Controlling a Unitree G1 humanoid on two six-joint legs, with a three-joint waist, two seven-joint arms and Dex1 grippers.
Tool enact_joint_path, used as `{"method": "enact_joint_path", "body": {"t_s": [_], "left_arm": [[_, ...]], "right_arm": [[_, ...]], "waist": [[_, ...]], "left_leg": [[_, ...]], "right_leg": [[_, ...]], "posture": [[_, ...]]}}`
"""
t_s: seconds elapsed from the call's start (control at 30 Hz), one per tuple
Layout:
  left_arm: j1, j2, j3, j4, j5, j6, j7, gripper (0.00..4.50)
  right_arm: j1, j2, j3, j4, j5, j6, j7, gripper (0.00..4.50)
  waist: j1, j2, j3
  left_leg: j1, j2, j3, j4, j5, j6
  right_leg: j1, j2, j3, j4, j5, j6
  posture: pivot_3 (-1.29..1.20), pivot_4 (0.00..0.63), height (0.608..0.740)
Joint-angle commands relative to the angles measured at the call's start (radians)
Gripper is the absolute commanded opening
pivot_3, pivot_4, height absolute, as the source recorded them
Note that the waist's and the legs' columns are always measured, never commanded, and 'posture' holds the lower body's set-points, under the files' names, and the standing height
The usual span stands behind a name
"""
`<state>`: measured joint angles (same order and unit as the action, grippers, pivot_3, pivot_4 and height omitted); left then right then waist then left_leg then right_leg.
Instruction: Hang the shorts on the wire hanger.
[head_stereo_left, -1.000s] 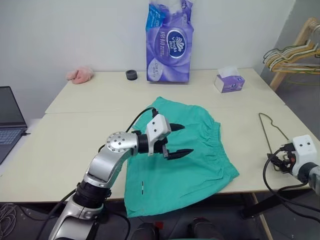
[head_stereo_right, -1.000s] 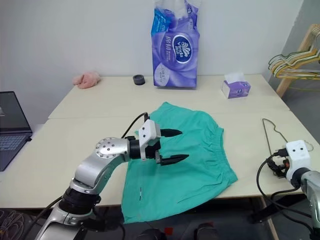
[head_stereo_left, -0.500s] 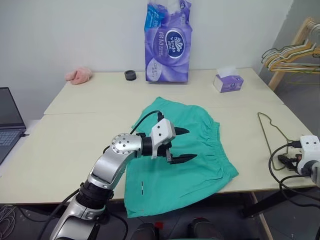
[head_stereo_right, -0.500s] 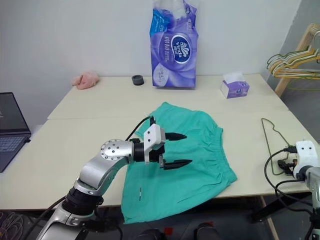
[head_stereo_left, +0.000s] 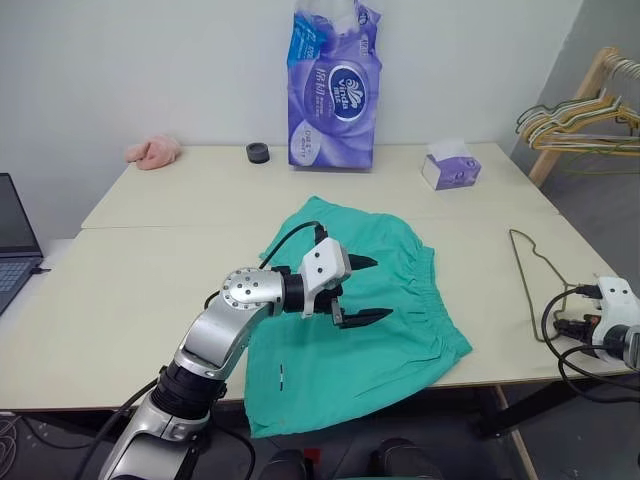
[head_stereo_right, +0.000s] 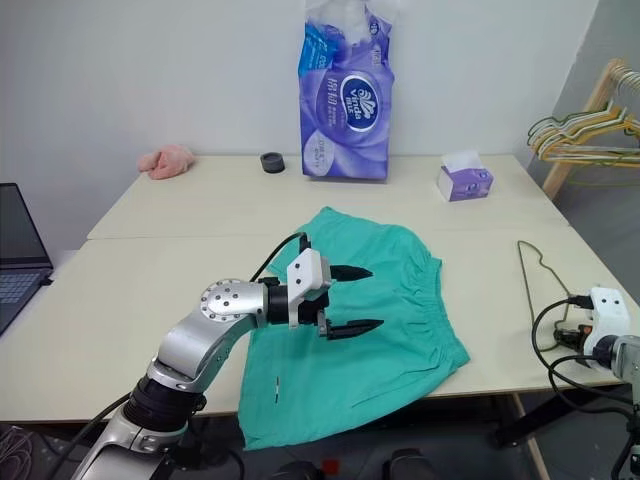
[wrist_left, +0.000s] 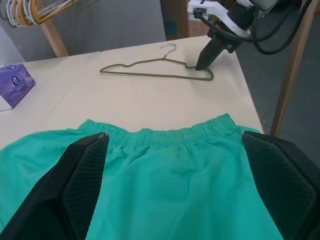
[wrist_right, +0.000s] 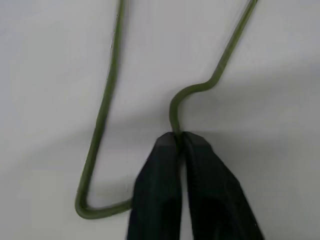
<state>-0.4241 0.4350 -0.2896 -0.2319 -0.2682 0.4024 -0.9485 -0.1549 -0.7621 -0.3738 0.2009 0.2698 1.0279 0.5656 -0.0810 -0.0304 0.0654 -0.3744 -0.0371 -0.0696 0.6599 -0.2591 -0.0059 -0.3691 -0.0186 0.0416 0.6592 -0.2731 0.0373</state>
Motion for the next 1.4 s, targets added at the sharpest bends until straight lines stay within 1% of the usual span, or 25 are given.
{"method": "enact_joint_path", "body": {"t_s": [0.03, 0.17, 0.27, 0.33, 0.37, 0.43, 0.53, 0.67, 0.77, 0.83, 0.9, 1.03, 1.13, 1.27, 1.4], "left_arm": [[-0.004, -0.001, 0.003, -0.033, 0.0, -0.017, 0.008, 4.5], [-0.006, -0.005, 0.014, -0.022, -0.004, -0.004, 0.02, 4.5], [-0.016, -0.001, 0.041, 0.006, -0.012, 0.021, 0.038, 4.5], [-0.034, -0.001, 0.07, 0.045, -0.002, 0.03, 0.076, 4.5], [-0.049, 0.001, 0.091, 0.073, -0.002, 0.034, 0.09, 4.5], [-0.081, 0.007, 0.126, 0.13, 0.0, 0.028, 0.111, 4.5], [-0.14, 0.008, 0.184, 0.22, -0.018, 0.03, 0.128, 4.5], [-0.262, 0.022, 0.274, 0.415, -0.042, 0.025, 0.129, 4.5], [-0.32, 0.055, 0.294, 0.509, -0.075, 0.052, 0.045, 4.5], [-0.345, 0.082, 0.284, 0.563, -0.076, 0.069, -0.017, 4.5], [-0.365, 0.126, 0.241, 0.617, -0.061, 0.104, -0.117, 4.5], [-0.371, 0.172, 0.171, 0.666, -0.03, 0.107, -0.244, 4.5], [-0.386, 0.167, 0.156, 0.709, -0.005, 0.087, -0.26, 4.5], [-0.4, 0.152, 0.161, 0.729, -0.009, 0.104, -0.284, 4.5], [-0.362, 0.133, 0.131, 0.678, -0.014, 0.14, -0.32, 4.5]], "right_arm": [[0.049, 0.036, 0.066, 0.024, -0.015, -0.016, -0.008, 0.03], [0.04, 0.025, 0.061, -0.016, -0.051, -0.104, -0.047, 0.03], [0.037, -0.017, 0.082, -0.082, -0.101, -0.211, -0.066, 0.03], [0.046, -0.056, 0.112, -0.15, -0.147, -0.289, -0.066, 0.03], [0.057, -0.079, 0.136, -0.201, -0.176, -0.328, -0.064, 0.03], [0.076, -0.108, 0.172, -0.285, -0.219, -0.383, -0.062, 0.03], [0.091, -0.135, 0.229, -0.38, -0.287, -0.46, -0.068, 0.03], [0.064, -0.169, 0.342, -0.47, -0.435, -0.614, -0.096, 0.03], [0.034, -0.194, 0.409, -0.483, -0.541, -0.737, -0.111, 0.03], [0.007, -0.2, 0.443, -0.483, -0.596, -0.814, -0.12, 0.03], [-0.033, -0.199, 0.479, -0.486, -0.652, -0.913, -0.131, 0.03], [-0.073, -0.173, 0.511, -0.484, -0.706, -1.04, -0.14, 0.03], [-0.092, -0.151, 0.534, -0.488, -0.736, -1.133, -0.142, 0.03], [-0.089, -0.127, 0.545, -0.484, -0.753, -1.189, -0.121, 0.03], [-0.083, -0.116, 0.554, -0.49, -0.764, -1.23, -0.097, 0.03]], "waist": [[0.0, -0.002, -0.001], [0.0, -0.002, -0.002], [-0.001, -0.002, -0.001], [-0.002, 0.005, 0.003], [-0.002, 0.011, 0.006], [-0.002, 0.018, 0.008], [-0.003, 0.019, 0.009], [-0.003, 0.018, 0.009], [-0.005, 0.019, 0.01], [-0.006, 0.018, 0.01], [-0.009, 0.018, 0.012], [-0.01, 0.017, 0.013], [-0.008, 0.017, 0.013], [-0.008, 0.015, 0.014], [-0.01, 0.015, 0.014]], "left_leg": [[0.0, 0.0, 0.0, 0.0, 0.0, 0.0], [0.0, 0.0, 0.0, 0.0, -0.001, -0.001], [0.0, 0.0, 0.002, 0.0, -0.001, -0.001], [0.0, -0.001, 0.003, 0.0, -0.001, -0.001], [-0.001, -0.002, 0.003, 0.0, -0.001, -0.001], [-0.003, -0.003, 0.005, 0.001, -0.001, -0.001], [-0.005, -0.003, 0.004, 0.0, -0.001, -0.001], [-0.005, -0.003, 0.004, 0.001, -0.001, -0.001], [-0.005, -0.003, 0.005, 0.001, -0.001, -0.001], [-0.006, -0.004, 0.007, 0.0, -0.001, -0.001], [-0.006, -0.004, 0.007, 0.0, -0.002, 0.0], [-0.006, -0.004, 0.008, 0.0, -0.002, 0.0], [-0.007, -0.003, 0.007, 0.001, -0.002, -0.001], [-0.007, -0.003, 0.005, 0.001, -0.002, 0.0], [-0.007, -0.003, 0.006, 0.001, -0.002, 0.0]], "right_leg": [[0.0, 0.0, 0.0, 0.0, 0.0, 0.0], [0.0, 0.0, 0.0, -0.001, 0.0, 0.0], [0.0, -0.001, 0.002, -0.001, 0.0, 0.0], [0.0, -0.001, 0.003, -0.001, 0.0, 0.0], [-0.001, -0.002, 0.003, -0.001, 0.0, 0.001], [-0.005, -0.002, 0.005, 0.0, 0.0, 0.003], [-0.007, -0.001, 0.004, 0.001, -0.001, 0.004], [-0.007, -0.001, 0.003, 0.001, -0.001, 0.005], [-0.008, -0.001, 0.002, 0.001, -0.001, 0.005], [-0.01, -0.001, 0.002, 0.001, -0.001, 0.005], [-0.01, -0.001, 0.003, 0.002, -0.001, 0.006], [-0.011, -0.001, 0.003, 0.003, -0.001, 0.005], [-0.011, -0.002, 0.004, 0.003, -0.001, 0.005], [-0.011, -0.003, 0.004, 0.003, -0.001, 0.005], [-0.011, -0.003, 0.004, 0.004, -0.001, 0.005]], "posture": [[-0.13, 0.052, 0.74], [-0.13, 0.051, 0.74], [-0.13, 0.047, 0.74], [-0.13, 0.048, 0.74], [-0.13, 0.048, 0.74], [-0.14, 0.048, 0.74], [-0.14, 0.05, 0.74], [-0.15, 0.051, 0.74], [-0.15, 0.047, 0.74], [-0.15, 0.047, 0.74], [-0.16, 0.05, 0.74], [-0.16, 0.054, 0.74], [-0.17, 0.059, 0.74], [-0.18, 0.059, 0.74], [-0.18, 0.063, 0.74]]}}
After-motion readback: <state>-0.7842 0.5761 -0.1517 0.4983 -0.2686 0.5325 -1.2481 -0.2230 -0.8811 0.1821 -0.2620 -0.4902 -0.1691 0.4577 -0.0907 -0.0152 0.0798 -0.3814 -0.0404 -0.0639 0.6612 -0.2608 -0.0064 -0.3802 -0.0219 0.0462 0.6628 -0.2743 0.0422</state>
